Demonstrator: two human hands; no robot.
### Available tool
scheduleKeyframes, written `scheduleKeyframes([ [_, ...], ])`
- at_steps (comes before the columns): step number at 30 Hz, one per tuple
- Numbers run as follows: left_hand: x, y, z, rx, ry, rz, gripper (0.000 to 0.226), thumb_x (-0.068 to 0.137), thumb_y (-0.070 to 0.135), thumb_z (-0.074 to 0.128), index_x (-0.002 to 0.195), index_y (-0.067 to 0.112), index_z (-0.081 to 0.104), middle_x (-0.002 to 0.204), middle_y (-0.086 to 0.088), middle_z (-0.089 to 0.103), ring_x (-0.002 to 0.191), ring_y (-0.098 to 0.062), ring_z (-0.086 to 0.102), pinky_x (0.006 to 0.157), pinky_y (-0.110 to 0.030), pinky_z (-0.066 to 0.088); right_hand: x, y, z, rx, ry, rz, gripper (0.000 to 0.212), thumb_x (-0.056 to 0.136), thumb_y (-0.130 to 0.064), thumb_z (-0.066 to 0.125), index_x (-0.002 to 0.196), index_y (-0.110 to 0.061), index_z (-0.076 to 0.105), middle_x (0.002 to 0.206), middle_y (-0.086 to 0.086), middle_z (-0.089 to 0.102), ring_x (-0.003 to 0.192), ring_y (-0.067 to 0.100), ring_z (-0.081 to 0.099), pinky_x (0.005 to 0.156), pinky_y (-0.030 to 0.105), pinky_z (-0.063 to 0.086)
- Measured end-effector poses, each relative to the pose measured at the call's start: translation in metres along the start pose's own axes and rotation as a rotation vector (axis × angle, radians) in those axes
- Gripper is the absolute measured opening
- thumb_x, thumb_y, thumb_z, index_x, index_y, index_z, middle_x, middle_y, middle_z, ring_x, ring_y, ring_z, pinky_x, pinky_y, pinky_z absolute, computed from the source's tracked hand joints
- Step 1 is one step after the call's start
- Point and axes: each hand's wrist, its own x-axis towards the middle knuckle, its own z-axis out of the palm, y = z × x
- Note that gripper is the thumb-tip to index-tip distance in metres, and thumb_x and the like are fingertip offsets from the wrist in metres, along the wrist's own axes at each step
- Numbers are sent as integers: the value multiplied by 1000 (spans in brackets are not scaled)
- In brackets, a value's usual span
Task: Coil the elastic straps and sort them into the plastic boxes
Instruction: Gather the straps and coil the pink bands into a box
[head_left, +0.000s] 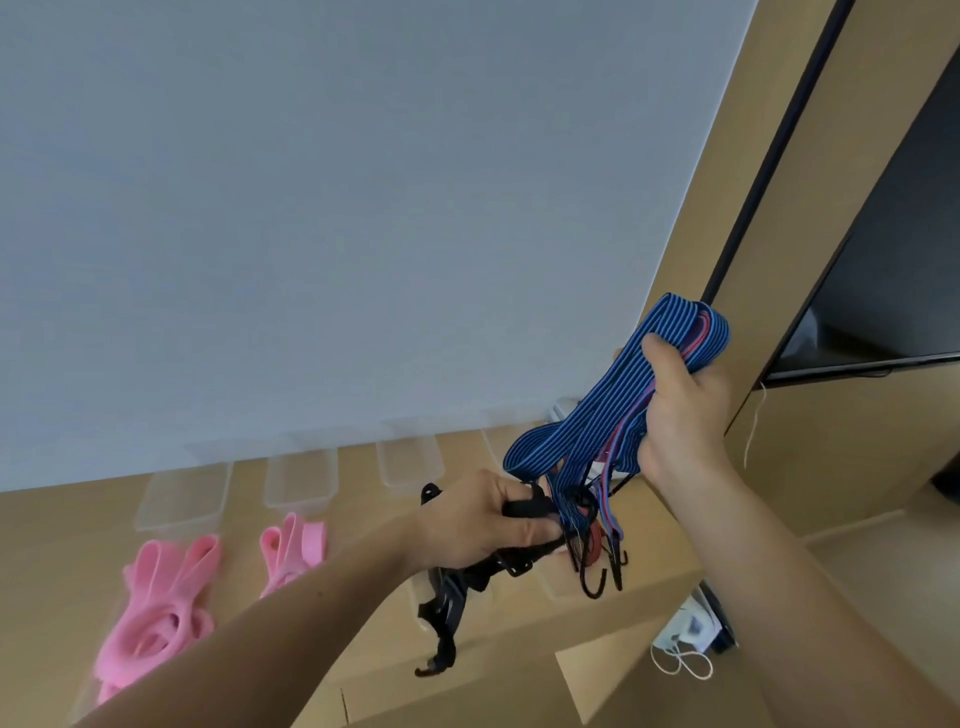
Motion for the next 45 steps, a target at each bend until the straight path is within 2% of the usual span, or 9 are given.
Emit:
scheduleKeyframes([
  [7, -4, 14, 3, 276, -9, 287, 48, 90, 14, 72, 53, 24, 43, 54, -3, 44, 51, -24, 41, 51, -31, 32, -3, 4, 2, 4, 65, -95, 13, 88, -18, 62, 89, -9, 53, 78, 9, 52, 73, 24, 52, 67, 39, 44],
  [11, -6, 13, 9, 450, -32, 480, 41, 90, 12, 70, 56, 6, 47, 58, -5, 45, 56, -24, 43, 53, -32, 35, 1, 3, -3, 33, 134, 9, 16, 91, -14, 61, 80, -14, 49, 62, -6, 52, 57, 12, 54, 60, 31, 45],
  [17, -3, 3, 11, 746, -8, 184, 41, 97, 33, 60, 62, 23, 41, 63, 6, 52, 68, -18, 54, 62, -33, 44, 3, -2, -11, 2, 139, -9, 28, 89, -15, 62, 66, -20, 47, 59, -6, 50, 57, 13, 52, 58, 30, 44],
  [23, 9, 0, 17, 454, 12, -177, 28, 99, 26, 54, 71, 23, 47, 64, 9, 52, 52, -2, 49, 52, -15, 39, 16, 7, -29, -110, 109, -223, 15, 91, -15, 59, 79, -15, 50, 60, -13, 51, 57, 9, 49, 52, 24, 43],
  [29, 44, 3, 24, 106, 71, -216, 17, 94, 20, 62, 91, 5, 68, 70, 4, 63, 65, -9, 57, 64, -21, 45, 44, 34, -43, -82, 68, -186, 11, 89, -19, 60, 92, -11, 53, 67, -10, 55, 63, 13, 53, 58, 30, 45],
  [32, 61, -1, 27, -14, 177, -274, 16, 89, 26, 63, 85, 12, 69, 65, 5, 63, 57, -10, 54, 52, -17, 40, 73, 34, -61, -75, 145, -203, 7, 90, -14, 57, 88, -15, 51, 64, -15, 54, 59, 5, 51, 55, 24, 44],
  [36, 84, -3, 30, -212, 243, -246, 20, 74, 23, 53, 75, 17, 72, 64, -6, 60, 59, -19, 46, 54, -27, 30, 119, 31, -83, 28, 192, -34, 6, 90, -12, 59, 91, -11, 53, 70, -7, 56, 64, 12, 56, 60, 30, 46],
  [40, 104, 3, 36, -238, 176, -229, 19, 69, 24, 54, 67, 16, 71, 61, -2, 59, 56, -10, 50, 54, -19, 39, 147, 38, -87, 130, 147, 238, 18, 89, -19, 64, 75, -15, 55, 50, -12, 57, 44, 7, 59, 43, 21, 46],
  [45, 121, 10, 46, -263, 129, -214, 17, 72, 31, 61, 76, 20, 74, 69, 0, 62, 65, -11, 56, 62, -20, 43, 160, 54, -72, 111, 16, 223, 11, 89, -19, 65, 92, -13, 56, 58, -10, 62, 51, 10, 61, 48, 24, 50],
])
